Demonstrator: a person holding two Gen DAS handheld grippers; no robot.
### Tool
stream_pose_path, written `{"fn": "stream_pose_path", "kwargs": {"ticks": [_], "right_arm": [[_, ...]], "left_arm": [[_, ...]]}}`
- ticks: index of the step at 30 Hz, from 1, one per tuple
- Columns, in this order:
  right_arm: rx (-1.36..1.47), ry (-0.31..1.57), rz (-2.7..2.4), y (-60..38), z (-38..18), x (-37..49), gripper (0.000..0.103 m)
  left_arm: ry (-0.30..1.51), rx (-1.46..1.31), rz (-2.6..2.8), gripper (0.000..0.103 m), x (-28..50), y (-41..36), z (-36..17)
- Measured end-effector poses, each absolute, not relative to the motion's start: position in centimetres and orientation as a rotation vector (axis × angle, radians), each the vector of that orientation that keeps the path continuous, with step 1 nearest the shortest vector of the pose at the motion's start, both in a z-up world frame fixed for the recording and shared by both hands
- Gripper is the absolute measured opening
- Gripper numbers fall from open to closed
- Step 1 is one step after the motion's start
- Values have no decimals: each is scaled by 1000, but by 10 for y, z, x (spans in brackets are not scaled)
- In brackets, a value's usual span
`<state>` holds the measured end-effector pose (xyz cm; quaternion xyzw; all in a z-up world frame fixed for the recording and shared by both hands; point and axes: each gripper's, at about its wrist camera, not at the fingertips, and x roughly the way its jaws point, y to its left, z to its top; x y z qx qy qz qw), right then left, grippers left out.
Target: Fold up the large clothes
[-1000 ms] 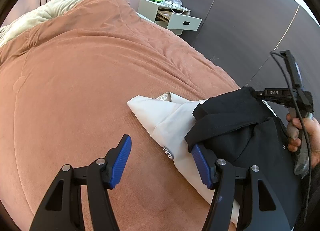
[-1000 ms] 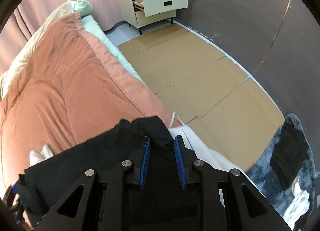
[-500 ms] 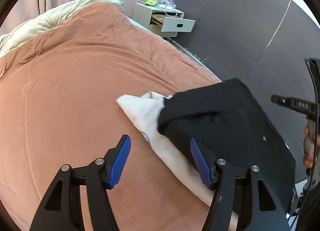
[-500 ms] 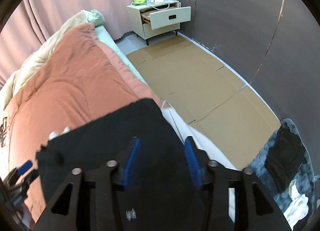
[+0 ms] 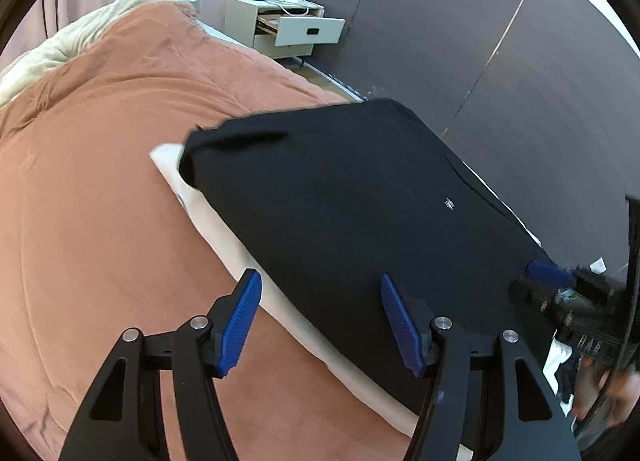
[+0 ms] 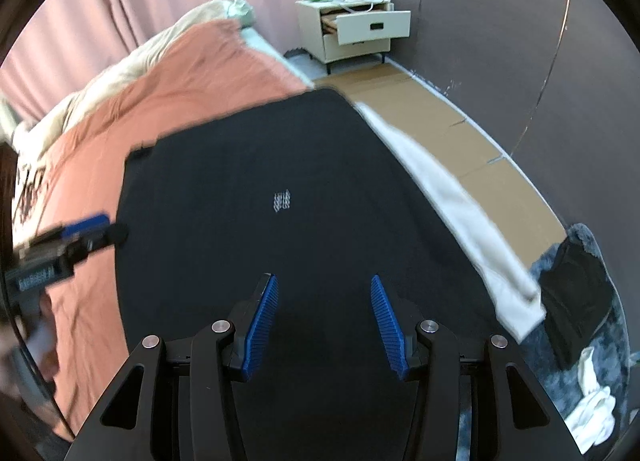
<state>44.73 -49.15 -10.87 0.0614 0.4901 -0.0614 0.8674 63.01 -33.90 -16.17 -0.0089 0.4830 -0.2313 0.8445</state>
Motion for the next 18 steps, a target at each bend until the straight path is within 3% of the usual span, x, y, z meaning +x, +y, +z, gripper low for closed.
{"fn": "stream_pose_path", "kwargs": {"ticks": [18], "right_arm": [[148, 1023, -126, -473, -139, 362, 49]], "left_arm": [[1082, 1, -491, 63, 584, -350, -172]]}}
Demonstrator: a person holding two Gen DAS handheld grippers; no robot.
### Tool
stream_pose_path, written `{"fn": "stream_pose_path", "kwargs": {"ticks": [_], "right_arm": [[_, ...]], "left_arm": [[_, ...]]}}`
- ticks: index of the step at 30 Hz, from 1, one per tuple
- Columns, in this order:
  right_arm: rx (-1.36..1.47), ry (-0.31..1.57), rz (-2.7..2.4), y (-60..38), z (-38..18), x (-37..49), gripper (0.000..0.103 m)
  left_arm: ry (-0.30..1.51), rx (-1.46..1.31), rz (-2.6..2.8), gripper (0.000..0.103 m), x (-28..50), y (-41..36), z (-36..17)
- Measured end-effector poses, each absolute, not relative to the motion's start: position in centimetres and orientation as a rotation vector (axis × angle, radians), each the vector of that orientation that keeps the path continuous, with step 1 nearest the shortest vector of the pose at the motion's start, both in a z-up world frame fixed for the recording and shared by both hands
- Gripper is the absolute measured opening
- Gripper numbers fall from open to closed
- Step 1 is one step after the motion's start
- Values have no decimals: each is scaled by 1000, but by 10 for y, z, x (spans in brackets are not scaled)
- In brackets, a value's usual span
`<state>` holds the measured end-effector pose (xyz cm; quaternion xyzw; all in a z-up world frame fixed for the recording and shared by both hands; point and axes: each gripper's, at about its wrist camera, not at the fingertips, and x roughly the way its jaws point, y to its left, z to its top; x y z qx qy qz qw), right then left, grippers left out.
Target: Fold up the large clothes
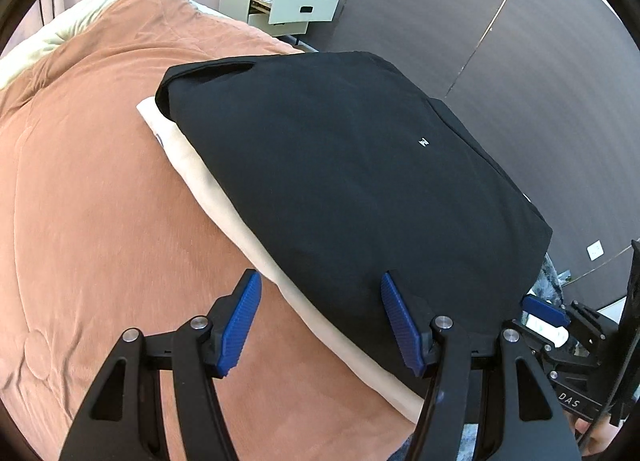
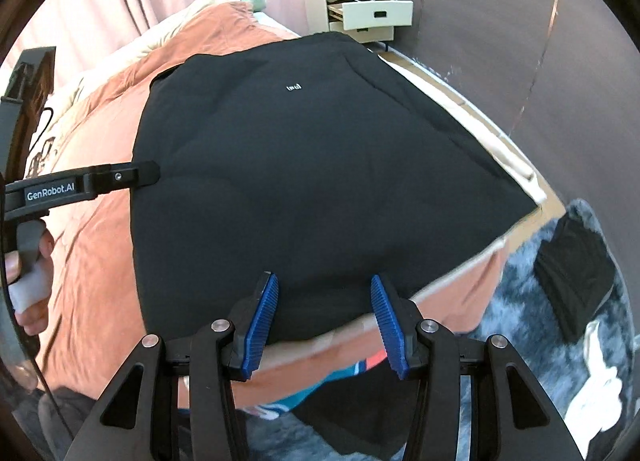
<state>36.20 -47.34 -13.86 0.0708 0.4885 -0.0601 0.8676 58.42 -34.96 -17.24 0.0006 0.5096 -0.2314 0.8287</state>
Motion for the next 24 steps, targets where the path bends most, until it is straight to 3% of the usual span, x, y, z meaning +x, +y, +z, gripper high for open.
{"fn": "stream_pose_path", "kwargs": {"ticks": [7, 19, 21, 23, 24], "right_arm": [[173, 1050, -139, -471, -145, 349, 49], [241, 961, -165, -473, -76, 332, 49], [240, 943, -163, -468, -63, 327, 58], [230, 916, -179, -459, -51, 320, 78], [225, 907, -181, -457, -46, 318, 81]], "left_arm": [[1098, 2, -526, 63, 572, -342, -160], [973, -24, -511, 63, 534, -285, -84], [957, -36, -495, 63, 524, -270, -72], [943, -47, -486, 72, 518, -258, -63], [930, -49, -482, 80, 516, -251, -59]]}}
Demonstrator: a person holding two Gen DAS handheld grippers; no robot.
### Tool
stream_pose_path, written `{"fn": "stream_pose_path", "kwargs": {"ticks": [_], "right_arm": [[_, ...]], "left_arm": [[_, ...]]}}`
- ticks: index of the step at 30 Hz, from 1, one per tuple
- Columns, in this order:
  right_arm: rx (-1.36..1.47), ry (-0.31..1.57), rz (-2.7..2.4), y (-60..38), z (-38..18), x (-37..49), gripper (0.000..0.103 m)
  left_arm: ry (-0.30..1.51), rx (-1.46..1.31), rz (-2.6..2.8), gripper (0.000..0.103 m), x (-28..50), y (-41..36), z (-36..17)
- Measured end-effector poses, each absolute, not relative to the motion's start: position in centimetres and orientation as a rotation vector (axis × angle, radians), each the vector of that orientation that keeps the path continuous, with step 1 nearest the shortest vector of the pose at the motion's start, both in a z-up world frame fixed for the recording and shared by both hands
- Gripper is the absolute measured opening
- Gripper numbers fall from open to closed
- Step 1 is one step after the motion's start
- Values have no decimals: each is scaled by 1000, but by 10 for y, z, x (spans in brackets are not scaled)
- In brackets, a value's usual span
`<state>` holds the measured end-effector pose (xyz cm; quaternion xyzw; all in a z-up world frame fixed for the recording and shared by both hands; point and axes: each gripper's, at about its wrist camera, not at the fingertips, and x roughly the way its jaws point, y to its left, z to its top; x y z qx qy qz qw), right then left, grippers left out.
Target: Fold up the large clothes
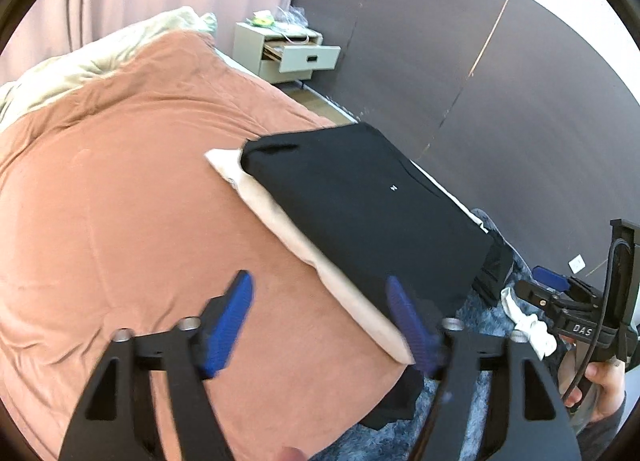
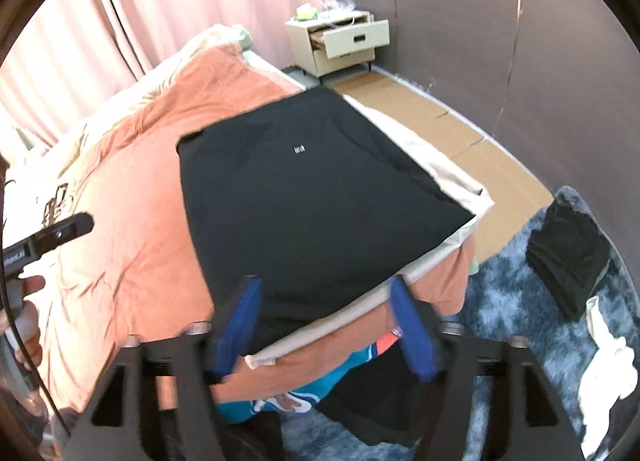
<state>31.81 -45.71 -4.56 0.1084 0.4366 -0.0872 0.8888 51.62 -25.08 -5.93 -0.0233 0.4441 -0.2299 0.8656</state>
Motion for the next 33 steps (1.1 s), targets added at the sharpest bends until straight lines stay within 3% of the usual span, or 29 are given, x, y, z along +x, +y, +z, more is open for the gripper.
{"fn": "stream_pose_path", "kwargs": {"ticks": [1, 4, 6, 9, 33], "right_arm": [[224, 900, -178, -453, -40, 314, 87], [225, 884, -173, -441, -28, 304, 103], [216, 880, -178, -434, -21, 297, 103], [192, 863, -196, -420, -11, 283, 103], [158, 731, -161, -322, 22, 154, 103]], "left_arm": [[910, -51, -478, 86, 512, -244, -55], [865, -63, -464, 89, 499, -224, -44], [845, -74, -463, 90, 489, -211, -38], [799, -67, -462, 103, 474, -194, -31], [629, -59, -359, 103, 301, -82, -9]]}}
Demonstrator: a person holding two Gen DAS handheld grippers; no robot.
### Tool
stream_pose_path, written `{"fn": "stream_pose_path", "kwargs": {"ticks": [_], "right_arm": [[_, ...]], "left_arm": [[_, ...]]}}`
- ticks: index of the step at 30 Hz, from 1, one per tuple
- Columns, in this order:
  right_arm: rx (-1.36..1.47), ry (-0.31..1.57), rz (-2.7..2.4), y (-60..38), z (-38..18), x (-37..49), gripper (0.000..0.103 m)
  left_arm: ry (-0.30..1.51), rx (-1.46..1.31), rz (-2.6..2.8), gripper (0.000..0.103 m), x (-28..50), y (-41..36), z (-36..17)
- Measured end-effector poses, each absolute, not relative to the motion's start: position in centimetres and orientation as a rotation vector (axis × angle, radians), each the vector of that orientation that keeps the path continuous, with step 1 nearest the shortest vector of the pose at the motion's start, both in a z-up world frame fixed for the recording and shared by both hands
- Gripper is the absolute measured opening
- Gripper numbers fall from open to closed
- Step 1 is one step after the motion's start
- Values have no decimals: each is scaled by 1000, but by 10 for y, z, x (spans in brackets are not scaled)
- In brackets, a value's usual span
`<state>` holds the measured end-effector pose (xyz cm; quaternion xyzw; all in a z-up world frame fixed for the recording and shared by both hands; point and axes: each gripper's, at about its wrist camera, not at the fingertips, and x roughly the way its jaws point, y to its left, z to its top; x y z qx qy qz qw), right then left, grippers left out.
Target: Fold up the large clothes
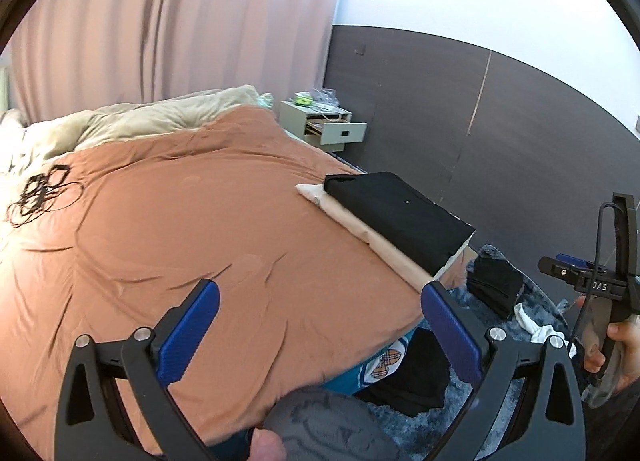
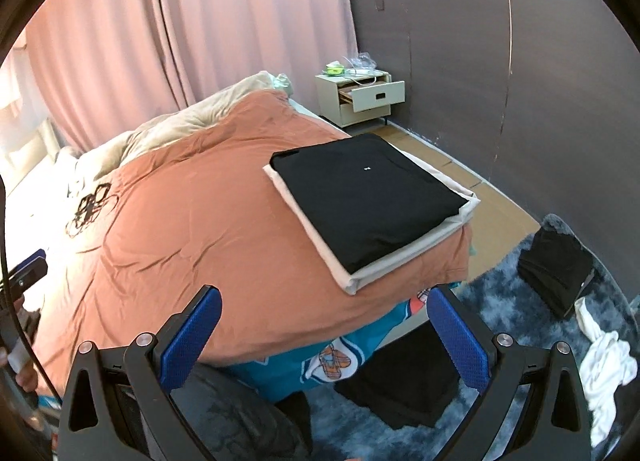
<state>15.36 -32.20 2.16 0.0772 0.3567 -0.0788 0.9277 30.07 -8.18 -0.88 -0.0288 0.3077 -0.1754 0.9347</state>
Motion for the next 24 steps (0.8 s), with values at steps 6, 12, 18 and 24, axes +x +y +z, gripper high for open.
{"fn": "stream_pose_path", "kwargs": {"ticks": [6, 12, 18, 24], "right_arm": [[145, 704, -128, -301, 22, 118, 103], [147, 666, -74, -281, 18, 85, 103], [135, 646, -41, -262, 6, 56, 103], [115, 608, -25, -242, -8, 37, 103]], "left_arm": [[585, -91, -295, 103, 262, -60, -11], [548, -142, -245, 103, 219, -35, -18], [513, -170, -193, 103, 179, -16, -24], [468, -128, -155, 103, 142, -12, -25]]}}
